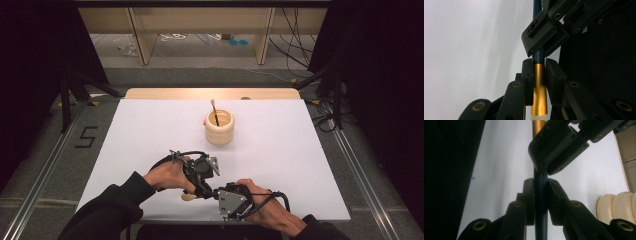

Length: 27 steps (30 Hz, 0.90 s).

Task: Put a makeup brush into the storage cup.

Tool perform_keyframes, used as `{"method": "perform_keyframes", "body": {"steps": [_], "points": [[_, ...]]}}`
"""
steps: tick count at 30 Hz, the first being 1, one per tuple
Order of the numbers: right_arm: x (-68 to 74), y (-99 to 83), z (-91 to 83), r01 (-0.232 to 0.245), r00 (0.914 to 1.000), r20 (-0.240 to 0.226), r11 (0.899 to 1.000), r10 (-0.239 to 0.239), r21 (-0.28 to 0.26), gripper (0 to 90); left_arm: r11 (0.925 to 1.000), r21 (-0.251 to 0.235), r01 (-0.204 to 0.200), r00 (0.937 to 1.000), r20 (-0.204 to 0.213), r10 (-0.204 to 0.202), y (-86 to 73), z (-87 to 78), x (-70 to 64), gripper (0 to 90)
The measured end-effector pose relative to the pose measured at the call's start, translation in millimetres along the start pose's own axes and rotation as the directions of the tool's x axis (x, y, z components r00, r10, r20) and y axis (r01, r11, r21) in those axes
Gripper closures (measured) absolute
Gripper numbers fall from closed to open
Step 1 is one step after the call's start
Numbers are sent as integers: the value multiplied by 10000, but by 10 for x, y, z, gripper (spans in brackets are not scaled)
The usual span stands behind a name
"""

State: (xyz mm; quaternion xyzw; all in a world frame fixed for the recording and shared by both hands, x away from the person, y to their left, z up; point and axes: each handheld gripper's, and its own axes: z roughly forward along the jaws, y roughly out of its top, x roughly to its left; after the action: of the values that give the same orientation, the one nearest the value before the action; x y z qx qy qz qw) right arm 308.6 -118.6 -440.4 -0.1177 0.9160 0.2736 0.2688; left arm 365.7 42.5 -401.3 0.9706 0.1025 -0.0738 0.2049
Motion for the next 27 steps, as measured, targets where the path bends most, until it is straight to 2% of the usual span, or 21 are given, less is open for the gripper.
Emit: {"method": "perform_keyframes", "body": {"steps": [2,3,4,8,9,10,11,13,14,15,16,18,19,20,21,22,23,24,25,26,27], "points": [[2,1,-4,-4,10000,-45,10000,4,1,782,10000,14,-19,10000,34,19,-3,0,-1,776],[0,0,-2,-3,10000,-89,10000,3,-22,782,9994,214,-266,9996,54,264,-2,-12,18,776],[-2,-3,-4,-53,9999,-102,10000,53,-42,782,9999,-104,58,10000,69,-57,-6,4,0,775],[-26,-15,-12,-67,9998,-186,9998,63,-206,783,9993,-361,47,10000,25,-46,-15,-30,7,769],[-24,-16,-16,-233,9997,-110,9995,231,-225,783,9990,-434,61,10000,7,-61,-19,-39,10,763],[-46,-26,-19,-109,9998,-170,9996,104,-274,783,9986,-516,96,9999,-67,-100,-31,-56,14,751],[-29,-39,-35,-567,9984,-64,9984,566,-78,783,9974,-697,185,9997,-165,-197,-47,-65,17,734],[-59,-84,-36,-583,9983,76,9983,583,-17,783,9959,-878,226,9995,-213,-246,-81,-126,43,692],[-91,-116,-32,-546,9985,-54,9985,545,-104,783,9929,-1119,406,9988,-232,-434,-98,-155,47,668],[-95,-140,-45,-858,9963,82,9963,859,-88,783,9886,-1420,498,9980,-306,-547,-117,-183,47,630],[-118,-169,-60,-903,9959,70,9959,903,-24,783,9859,-1611,452,9979,-386,-521,-136,-216,51,610],[-157,-218,-75,-1164,9931,89,9931,1165,-151,783,9771,-2067,501,9957,-658,-650,-186,-267,46,543],[-154,-228,-83,-1782,9840,21,9835,1784,-323,783,9743,-2203,461,9944,-827,-657,-212,-298,56,515],[-182,-258,-102,-1915,9813,166,9811,1920,-294,783,9662,-2513,576,9914,-998,-851,-239,-312,53,497],[-204,-284,-115,-2091,9777,152,9774,2096,-309,783,9627,-2644,570,9898,-1111,-891,-260,-330,58,471],[-228,-309,-123,-2131,9767,179,9765,2138,-316,783,9538,-2964,493,9876,-1278,-908,-291,-355,72,459],[-241,-340,-133,-2523,9671,247,9670,2533,-362,783,9421,-3288,662,9841,-1344,-1160,-312,-365,77,444],[-260,-367,-136,-2790,9593,336,9593,2805,-430,783,9314,-3609,475,9819,-1541,-1098,-325,-375,104,425],[-283,-396,-141,-2928,9553,295,9551,2942,-444,783,9178,-3918,644,9773,-1614,-1374,-345,-381,101,412],[-294,-416,-142,-3272,9436,340,9433,3293,-550,783,9081,-4137,642,9728,-1769,-1493,-368,-395,109,395],[-305,-437,-148,-3521,9340,407,9337,3550,-655,783,8974,-4331,836,9668,-1831,-1784,-394,-411,105,378]]}}
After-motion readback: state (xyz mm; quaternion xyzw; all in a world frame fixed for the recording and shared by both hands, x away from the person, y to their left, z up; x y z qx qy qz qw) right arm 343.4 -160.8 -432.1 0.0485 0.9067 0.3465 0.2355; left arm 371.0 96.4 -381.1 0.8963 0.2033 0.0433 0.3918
